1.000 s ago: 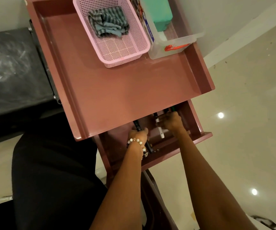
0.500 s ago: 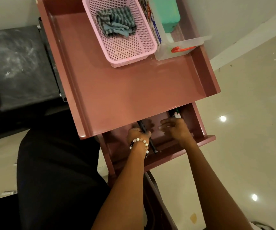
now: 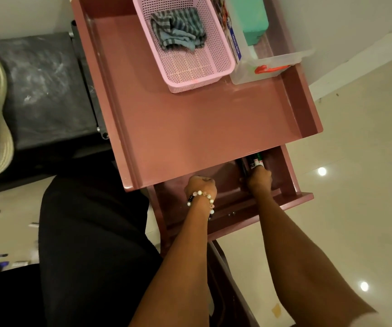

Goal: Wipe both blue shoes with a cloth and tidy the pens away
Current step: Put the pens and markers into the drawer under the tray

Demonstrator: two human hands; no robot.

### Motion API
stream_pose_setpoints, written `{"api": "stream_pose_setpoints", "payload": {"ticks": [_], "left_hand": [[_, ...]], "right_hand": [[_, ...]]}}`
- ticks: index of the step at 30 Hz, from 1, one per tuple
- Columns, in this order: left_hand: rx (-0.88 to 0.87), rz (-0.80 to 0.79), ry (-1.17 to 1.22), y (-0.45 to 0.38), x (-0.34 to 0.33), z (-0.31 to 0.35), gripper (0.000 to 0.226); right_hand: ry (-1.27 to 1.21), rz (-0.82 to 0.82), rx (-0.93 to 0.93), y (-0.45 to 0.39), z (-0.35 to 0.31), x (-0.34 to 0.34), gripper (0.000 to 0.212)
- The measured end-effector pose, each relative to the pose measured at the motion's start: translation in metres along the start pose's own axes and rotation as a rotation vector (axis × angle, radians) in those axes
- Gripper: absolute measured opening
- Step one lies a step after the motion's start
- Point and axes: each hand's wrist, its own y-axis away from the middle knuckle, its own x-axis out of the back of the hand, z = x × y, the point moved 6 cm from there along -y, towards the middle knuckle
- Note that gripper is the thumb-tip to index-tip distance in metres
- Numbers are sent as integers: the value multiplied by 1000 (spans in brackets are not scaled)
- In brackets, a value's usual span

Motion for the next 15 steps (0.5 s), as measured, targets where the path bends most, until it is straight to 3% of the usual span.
{"api": "stream_pose_setpoints", "payload": {"ticks": [7, 10, 13, 15], "left_hand": [[-93, -48, -98, 17, 6, 16, 18], [-134, -91, -196, 31, 11, 29, 22], [-128, -269, -255, 44, 18, 38, 30], [-249, -389, -187, 90, 50, 68, 32]], "right_hand": [[141, 95, 13, 21, -5, 10, 29], [72, 118, 62, 44, -22, 24, 25], [45, -119, 264, 81, -45, 27, 17], [-5, -327, 334, 119, -58, 30, 11]]}}
